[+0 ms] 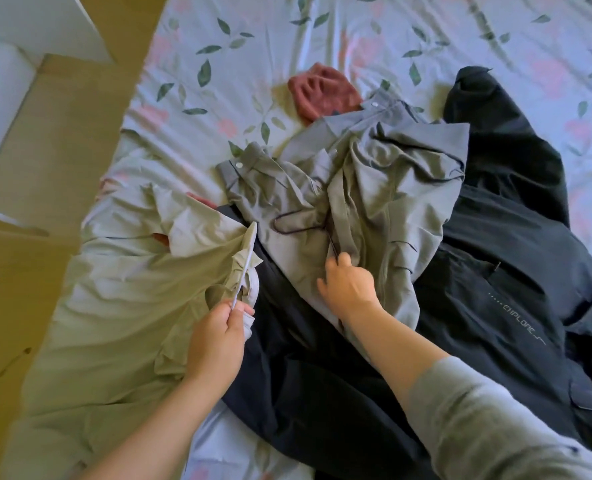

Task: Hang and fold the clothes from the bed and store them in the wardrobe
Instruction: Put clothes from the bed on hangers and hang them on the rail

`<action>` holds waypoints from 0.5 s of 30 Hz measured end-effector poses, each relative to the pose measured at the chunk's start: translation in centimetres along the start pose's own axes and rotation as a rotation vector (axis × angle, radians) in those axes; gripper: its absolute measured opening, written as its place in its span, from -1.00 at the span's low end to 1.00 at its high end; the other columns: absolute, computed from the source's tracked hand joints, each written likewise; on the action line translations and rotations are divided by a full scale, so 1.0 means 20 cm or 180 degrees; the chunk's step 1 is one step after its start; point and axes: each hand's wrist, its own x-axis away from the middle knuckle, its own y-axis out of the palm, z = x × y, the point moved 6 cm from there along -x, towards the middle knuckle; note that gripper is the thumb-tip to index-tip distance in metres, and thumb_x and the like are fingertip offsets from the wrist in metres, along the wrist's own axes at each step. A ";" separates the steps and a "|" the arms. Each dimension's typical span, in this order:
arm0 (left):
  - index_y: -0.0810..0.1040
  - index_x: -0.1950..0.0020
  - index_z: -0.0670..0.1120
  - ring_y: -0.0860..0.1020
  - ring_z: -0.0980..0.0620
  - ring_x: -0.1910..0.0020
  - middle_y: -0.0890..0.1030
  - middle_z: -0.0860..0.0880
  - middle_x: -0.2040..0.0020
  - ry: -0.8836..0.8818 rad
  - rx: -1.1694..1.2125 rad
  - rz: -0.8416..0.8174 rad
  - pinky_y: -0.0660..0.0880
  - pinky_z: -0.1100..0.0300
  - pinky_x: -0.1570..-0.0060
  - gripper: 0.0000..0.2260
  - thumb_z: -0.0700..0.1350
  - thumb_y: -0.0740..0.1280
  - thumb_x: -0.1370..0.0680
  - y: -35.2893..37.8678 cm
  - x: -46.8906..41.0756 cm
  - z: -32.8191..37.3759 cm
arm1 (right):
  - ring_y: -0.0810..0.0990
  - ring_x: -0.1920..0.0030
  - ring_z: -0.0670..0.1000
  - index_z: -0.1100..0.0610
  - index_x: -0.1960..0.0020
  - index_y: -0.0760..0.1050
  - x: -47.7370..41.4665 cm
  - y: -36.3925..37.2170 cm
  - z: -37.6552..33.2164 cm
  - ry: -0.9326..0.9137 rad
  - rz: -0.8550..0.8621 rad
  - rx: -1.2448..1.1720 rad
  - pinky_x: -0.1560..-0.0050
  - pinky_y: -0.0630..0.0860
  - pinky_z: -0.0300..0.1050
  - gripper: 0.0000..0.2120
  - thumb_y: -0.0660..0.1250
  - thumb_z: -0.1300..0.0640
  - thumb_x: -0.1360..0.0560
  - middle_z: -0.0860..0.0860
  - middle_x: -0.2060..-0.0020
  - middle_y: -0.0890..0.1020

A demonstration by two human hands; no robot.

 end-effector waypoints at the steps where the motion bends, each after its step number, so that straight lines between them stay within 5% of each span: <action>1: 0.55 0.19 0.06 0.40 -0.01 0.44 0.43 0.02 0.47 0.0008 -0.0024 0.0008 0.36 0.09 0.34 -0.71 -0.11 0.14 -0.66 0.01 0.00 0.01 | 0.51 -0.14 0.04 0.08 -0.35 0.44 0.02 -0.01 0.04 0.0098 0.0122 -0.0036 0.32 0.44 -0.11 -0.66 0.09 -0.01 -0.66 0.11 -0.23 0.42; 5: 0.55 0.18 0.06 0.40 -0.05 0.46 0.40 0.00 0.50 -0.0005 -0.0071 -0.0004 0.39 0.04 0.33 -0.71 -0.12 0.12 -0.65 0.03 0.00 0.03 | 0.59 0.11 0.15 0.15 -0.10 0.47 0.07 0.00 0.27 0.1164 0.0359 -0.1200 0.33 0.38 -0.10 -0.64 0.10 -0.12 -0.63 0.08 -0.07 0.50; 8: 0.56 0.16 0.05 0.41 -0.05 0.46 0.37 0.02 0.53 0.0028 -0.0130 -0.0011 0.41 0.05 0.34 -0.71 -0.12 0.11 -0.65 0.03 0.01 0.04 | 0.58 0.11 0.14 0.14 0.04 0.45 0.05 0.02 0.30 0.1502 0.0361 -0.1803 0.24 0.40 -0.08 -0.62 0.12 -0.18 -0.60 0.07 0.01 0.55; 15: 0.57 0.17 0.03 0.35 0.01 0.50 0.32 0.04 0.56 0.0053 -0.0108 0.0011 0.32 0.11 0.39 -0.71 -0.12 0.13 -0.65 0.02 0.01 0.03 | 0.58 -0.02 0.15 0.15 -0.19 0.45 -0.04 0.02 0.20 0.1434 0.0360 -0.2223 0.15 0.44 -0.06 -0.66 0.23 -0.09 -0.59 0.08 -0.09 0.55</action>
